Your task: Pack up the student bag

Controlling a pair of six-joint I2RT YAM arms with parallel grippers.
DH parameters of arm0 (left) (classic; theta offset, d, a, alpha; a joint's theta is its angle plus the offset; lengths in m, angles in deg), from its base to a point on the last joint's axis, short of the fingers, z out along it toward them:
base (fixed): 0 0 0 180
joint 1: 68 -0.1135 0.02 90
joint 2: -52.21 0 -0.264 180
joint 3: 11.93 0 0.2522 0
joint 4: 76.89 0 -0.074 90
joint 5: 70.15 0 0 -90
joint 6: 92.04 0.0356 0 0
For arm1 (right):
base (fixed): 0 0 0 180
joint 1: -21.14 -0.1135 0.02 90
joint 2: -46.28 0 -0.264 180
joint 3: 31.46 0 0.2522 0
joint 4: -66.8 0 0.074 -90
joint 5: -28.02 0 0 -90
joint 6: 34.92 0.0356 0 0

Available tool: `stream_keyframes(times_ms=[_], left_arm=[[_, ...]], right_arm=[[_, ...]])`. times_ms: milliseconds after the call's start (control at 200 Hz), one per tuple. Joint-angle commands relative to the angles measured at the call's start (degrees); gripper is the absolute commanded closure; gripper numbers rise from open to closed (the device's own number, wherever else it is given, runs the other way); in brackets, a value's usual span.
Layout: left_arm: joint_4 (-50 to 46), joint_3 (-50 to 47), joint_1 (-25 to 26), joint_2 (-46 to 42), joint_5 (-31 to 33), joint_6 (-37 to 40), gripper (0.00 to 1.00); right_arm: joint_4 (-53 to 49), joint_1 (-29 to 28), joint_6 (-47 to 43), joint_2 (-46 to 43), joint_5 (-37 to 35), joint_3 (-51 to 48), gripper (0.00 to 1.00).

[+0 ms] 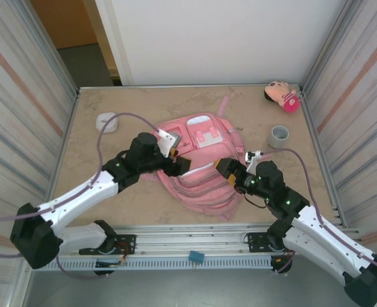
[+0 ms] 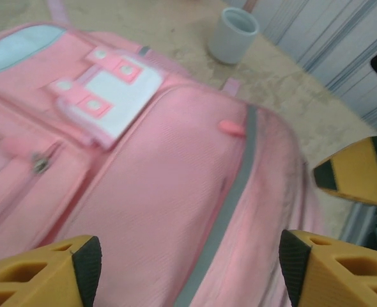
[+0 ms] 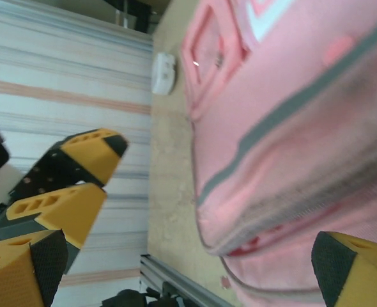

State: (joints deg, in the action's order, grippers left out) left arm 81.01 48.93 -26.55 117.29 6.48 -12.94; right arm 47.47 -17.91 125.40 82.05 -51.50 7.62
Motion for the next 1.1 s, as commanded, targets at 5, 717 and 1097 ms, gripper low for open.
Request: stream_keyframes(times_ms=[5, 717, 1097], left_arm=[[-6.7, -4.0, -0.3, -3.8, 3.5, 9.3, 0.29], [-15.0, 0.2, -1.5, 13.2, 4.3, 49.5, 0.43], [-9.6, -3.7, 0.5, 8.4, -7.6, 47.6, 0.98]], right_arm=[[-3.3, 0.9, 3.4, -1.8, 1.2, -0.2, 0.02], [-7.6, 2.8, -2.2, 0.4, 6.9, 2.6, 0.0], [-4.3, 2.4, 0.9, 1.8, 9.7, 0.4, 0.05]])
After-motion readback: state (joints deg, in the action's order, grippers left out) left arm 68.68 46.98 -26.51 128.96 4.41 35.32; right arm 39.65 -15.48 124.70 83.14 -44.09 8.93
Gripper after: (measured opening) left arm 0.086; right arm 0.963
